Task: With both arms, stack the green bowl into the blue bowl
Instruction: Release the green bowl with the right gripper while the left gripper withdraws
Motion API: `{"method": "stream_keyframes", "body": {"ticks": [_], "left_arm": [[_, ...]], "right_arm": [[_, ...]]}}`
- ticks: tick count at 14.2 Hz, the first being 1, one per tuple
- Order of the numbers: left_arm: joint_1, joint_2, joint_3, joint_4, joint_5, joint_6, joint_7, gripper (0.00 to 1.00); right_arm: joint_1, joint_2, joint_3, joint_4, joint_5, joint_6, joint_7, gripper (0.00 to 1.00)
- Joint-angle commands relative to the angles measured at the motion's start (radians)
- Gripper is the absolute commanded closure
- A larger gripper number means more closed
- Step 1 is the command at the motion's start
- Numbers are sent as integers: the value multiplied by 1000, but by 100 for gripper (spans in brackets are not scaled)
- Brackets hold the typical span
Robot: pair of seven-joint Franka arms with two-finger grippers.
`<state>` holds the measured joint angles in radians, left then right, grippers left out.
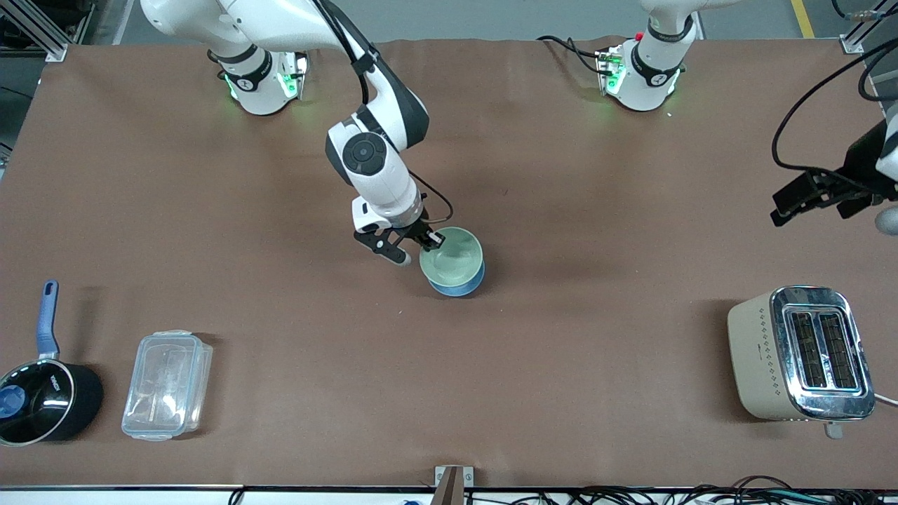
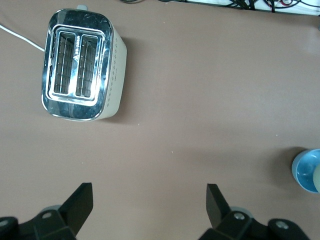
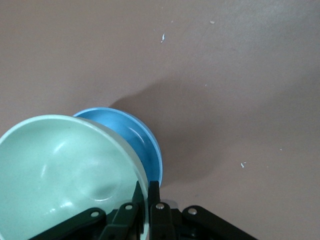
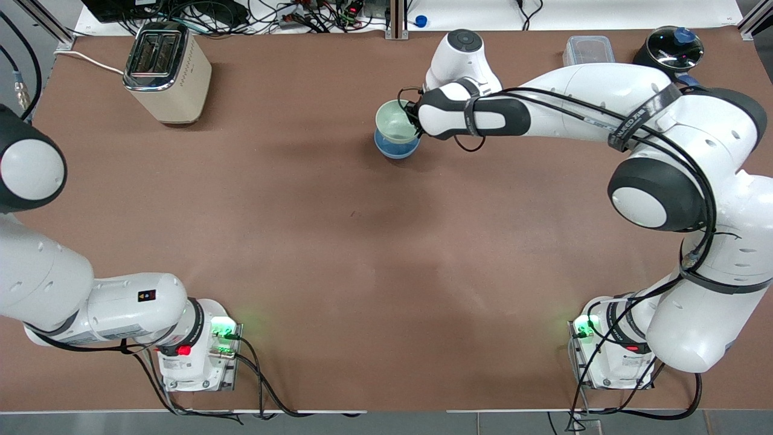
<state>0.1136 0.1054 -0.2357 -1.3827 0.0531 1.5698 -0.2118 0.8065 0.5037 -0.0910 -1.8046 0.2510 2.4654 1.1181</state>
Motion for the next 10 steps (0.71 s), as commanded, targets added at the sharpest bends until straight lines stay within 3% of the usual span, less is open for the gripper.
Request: {"method": "stream_keyframes", "body": {"ticks": [1,4,10], "left_arm": [[-75,-82,106,-94,-2,6,29,0],[-127,-142,190,-171,-13,12,83,0],[-124,-156,190,-196,-10,7,74,0]], "right_arm": [[19,15,-9,18,-2,13,29,98],[28,39,-9,16,-1,52,68,98],[25,44,-9,13,-1,53,69,96]]}}
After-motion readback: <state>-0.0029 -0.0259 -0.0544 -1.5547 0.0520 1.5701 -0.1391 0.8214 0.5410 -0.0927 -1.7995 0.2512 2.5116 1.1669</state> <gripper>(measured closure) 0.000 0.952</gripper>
